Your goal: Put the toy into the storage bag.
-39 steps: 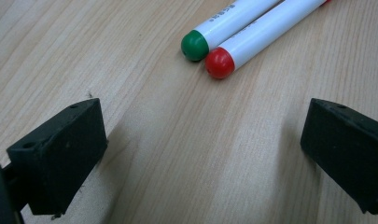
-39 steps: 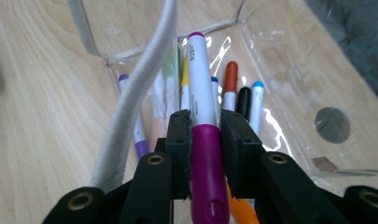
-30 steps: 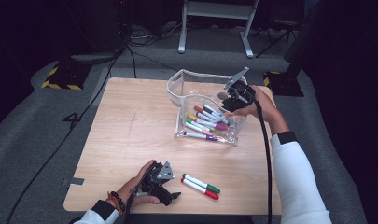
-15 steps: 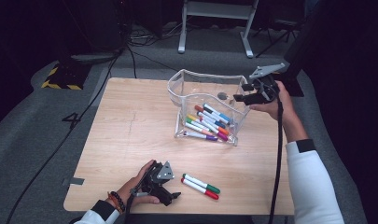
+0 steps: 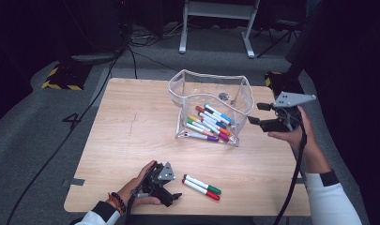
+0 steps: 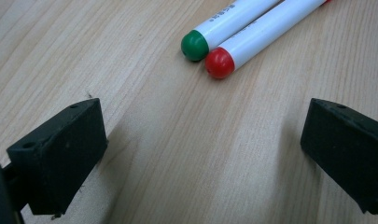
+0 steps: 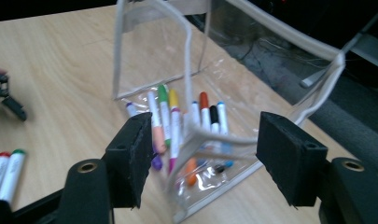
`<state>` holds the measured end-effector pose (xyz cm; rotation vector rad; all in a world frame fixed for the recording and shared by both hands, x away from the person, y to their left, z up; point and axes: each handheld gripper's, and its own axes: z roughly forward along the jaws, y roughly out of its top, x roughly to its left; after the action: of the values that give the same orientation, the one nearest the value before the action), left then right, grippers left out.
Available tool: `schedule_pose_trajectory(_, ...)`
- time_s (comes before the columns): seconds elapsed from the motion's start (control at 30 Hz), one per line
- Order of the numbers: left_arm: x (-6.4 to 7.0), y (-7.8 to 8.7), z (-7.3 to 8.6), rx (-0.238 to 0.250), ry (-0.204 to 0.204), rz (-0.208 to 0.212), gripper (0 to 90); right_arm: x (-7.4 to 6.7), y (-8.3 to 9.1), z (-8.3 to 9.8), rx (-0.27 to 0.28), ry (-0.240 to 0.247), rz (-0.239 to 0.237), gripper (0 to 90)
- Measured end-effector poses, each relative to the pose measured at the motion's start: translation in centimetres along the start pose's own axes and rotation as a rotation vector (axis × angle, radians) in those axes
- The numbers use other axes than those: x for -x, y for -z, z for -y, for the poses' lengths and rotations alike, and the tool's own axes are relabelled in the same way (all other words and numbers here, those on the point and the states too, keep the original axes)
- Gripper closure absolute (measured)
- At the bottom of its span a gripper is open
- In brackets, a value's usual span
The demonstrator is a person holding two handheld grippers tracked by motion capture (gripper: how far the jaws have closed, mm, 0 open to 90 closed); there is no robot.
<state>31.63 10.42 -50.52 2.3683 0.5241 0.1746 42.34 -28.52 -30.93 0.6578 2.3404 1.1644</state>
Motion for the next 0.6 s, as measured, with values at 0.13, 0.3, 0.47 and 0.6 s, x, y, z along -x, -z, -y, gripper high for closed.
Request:
schedule_pose_trajectory(0.13, 0.0, 0.0, 0.0, 0.000, 0.000, -0.001, 0.5, -1.9, -0.1, 2.4, 0.007, 0.011, -0.040, 36.3)
schedule_pose_trajectory(0.3, 0.0, 0.0, 0.0, 0.000, 0.000, 0.000, 0.6, -4.5, -1.1, 5.1, -0.014, 0.017, -0.099, 35.7)
schedule_pose_trajectory(0.47, 0.0, 0.0, 0.0, 0.000, 0.000, 0.000, 0.6, -7.4, -3.0, 7.6, -0.069, 0.049, -0.192, 36.3)
schedule_pose_trajectory(0.6, 0.0, 0.0, 0.0, -0.001, 0.000, -0.001, 0.6, -9.1, -4.2, 8.6, -0.086, 0.046, -0.242, 35.6)
